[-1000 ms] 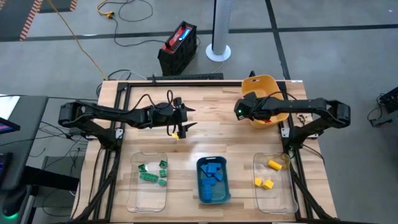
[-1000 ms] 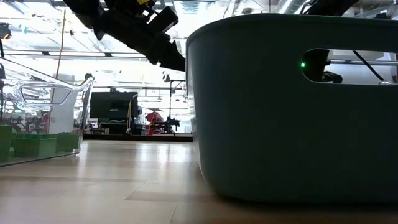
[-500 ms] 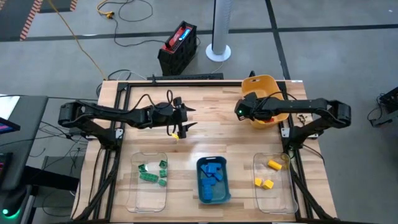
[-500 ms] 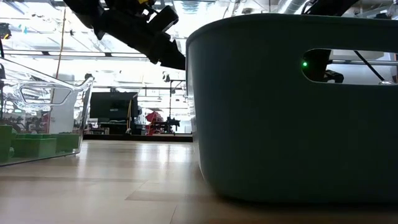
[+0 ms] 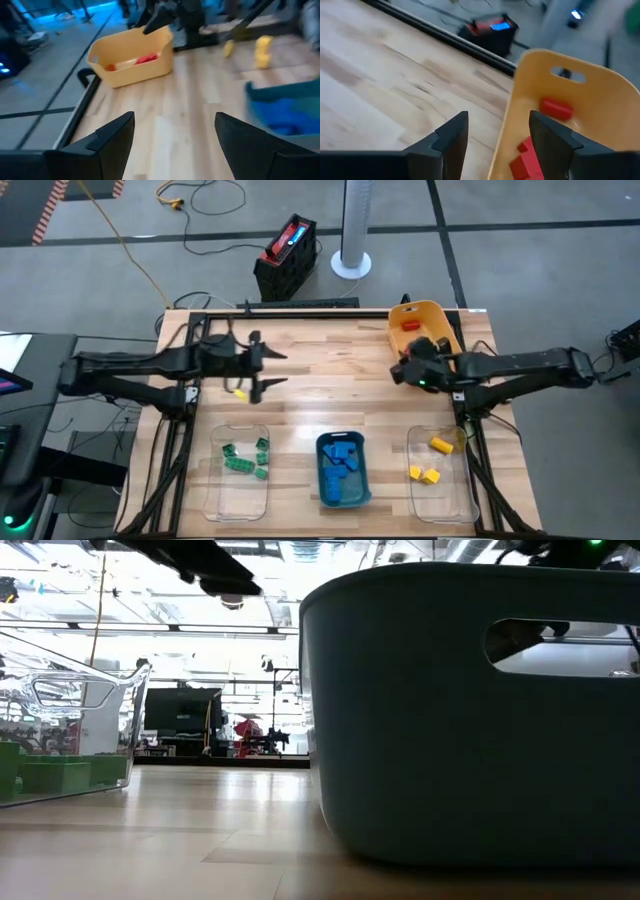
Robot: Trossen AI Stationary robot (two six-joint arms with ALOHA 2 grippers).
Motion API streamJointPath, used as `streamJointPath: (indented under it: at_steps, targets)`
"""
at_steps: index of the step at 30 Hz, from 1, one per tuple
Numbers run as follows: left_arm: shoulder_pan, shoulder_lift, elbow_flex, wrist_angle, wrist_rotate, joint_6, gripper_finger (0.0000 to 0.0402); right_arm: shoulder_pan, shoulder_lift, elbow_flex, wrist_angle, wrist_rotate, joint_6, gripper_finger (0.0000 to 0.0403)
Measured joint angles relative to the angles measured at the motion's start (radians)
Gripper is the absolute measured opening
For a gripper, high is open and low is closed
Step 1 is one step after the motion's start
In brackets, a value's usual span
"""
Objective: Sort blocks
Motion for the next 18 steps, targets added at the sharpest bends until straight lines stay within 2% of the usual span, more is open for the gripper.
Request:
streamJointPath:
  at_steps: [6,14,18]
  targets:
    - [-0.047,-0.179,-0.136,0.023,0.004,-0.081,0.027,0.089,-0.209,-0.147,0.215,-0.048,-0.211,0.0219]
    - [-0.11,-0.401,-0.315,0.027,-0.222,-0.167,0.027,0.209,-0.458,-0.296,0.374,-0.125,-0.388,0.0219]
    - [-0.124,-0.464,-0.371,0.091,-0.249,-0.177,0.027,0.224,-0.563,-0.389,0.489,-0.14,-0.393,0.0219]
